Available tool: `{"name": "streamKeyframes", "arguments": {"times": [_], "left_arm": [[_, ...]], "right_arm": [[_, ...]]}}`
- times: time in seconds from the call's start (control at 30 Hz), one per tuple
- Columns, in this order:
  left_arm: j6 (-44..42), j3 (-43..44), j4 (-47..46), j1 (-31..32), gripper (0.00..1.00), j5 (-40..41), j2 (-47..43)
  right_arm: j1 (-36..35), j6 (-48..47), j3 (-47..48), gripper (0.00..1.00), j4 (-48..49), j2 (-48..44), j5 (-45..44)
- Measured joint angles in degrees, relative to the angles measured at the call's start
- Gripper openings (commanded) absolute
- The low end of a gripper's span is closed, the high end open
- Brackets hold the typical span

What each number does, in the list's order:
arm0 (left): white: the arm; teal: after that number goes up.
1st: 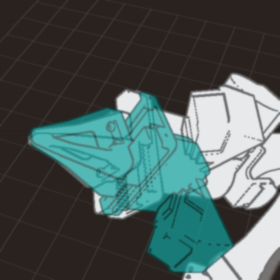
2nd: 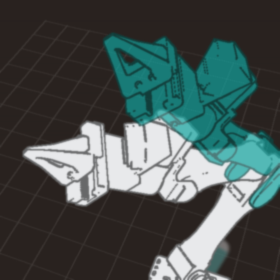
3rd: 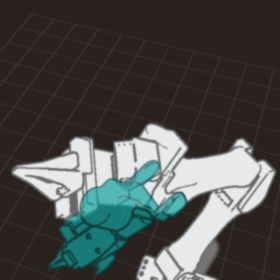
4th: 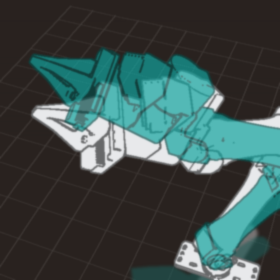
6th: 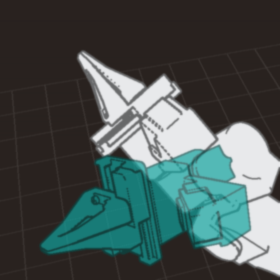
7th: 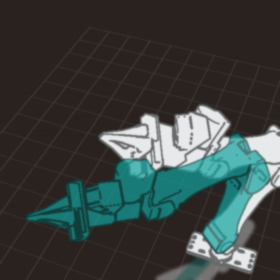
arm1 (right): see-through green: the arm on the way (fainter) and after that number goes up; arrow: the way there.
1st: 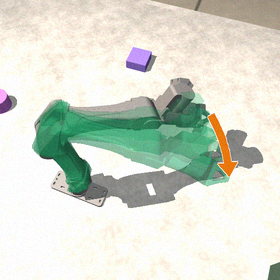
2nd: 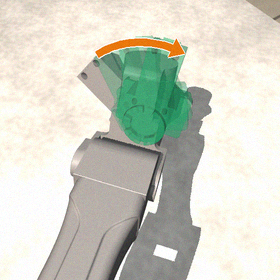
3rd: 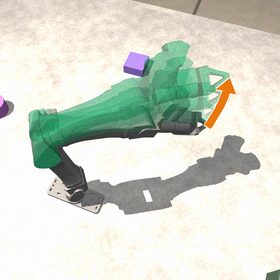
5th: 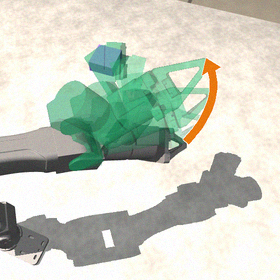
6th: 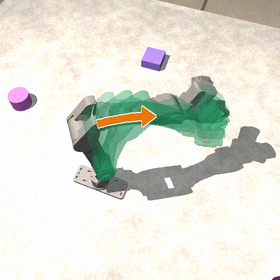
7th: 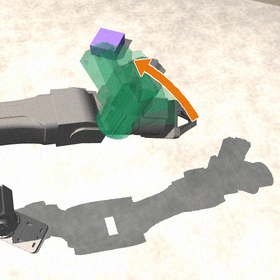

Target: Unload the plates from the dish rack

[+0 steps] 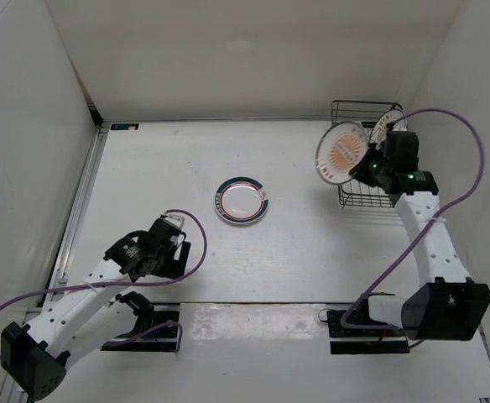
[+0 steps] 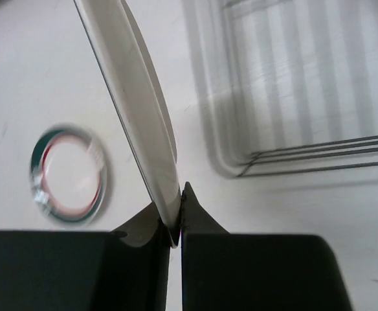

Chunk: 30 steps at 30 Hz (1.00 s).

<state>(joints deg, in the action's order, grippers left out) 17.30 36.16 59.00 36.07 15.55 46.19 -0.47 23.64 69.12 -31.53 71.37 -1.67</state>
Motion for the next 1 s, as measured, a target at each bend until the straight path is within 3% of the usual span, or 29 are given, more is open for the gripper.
{"name": "streamKeyframes", "arguments": {"times": [0.13, 0.23, 0.6, 1.0], "left_arm": [[1.7, 1.1, 2.4, 0.0, 1.0, 0.6, 0.0], [3.4, 1.6, 3.4, 0.0, 1.0, 0.9, -0.7], [6.4, 0.6, 4.8, 0.0, 1.0, 1.0, -6.1], [5.8, 0.3, 3.9, 0.0, 1.0, 1.3, -3.6]], "right_arm": [[-6.0, -0.3, -8.3, 0.0, 0.8, -2.6, 12.2], [-9.6, -1.3, -14.1, 0.0, -1.7, -4.5, 16.4], [-12.5, 4.9, -36.2, 0.0, 4.5, -10.7, 20.6], [-16.0, 13.6, -46.3, 0.0, 14.0, -12.5, 27.6]]}}
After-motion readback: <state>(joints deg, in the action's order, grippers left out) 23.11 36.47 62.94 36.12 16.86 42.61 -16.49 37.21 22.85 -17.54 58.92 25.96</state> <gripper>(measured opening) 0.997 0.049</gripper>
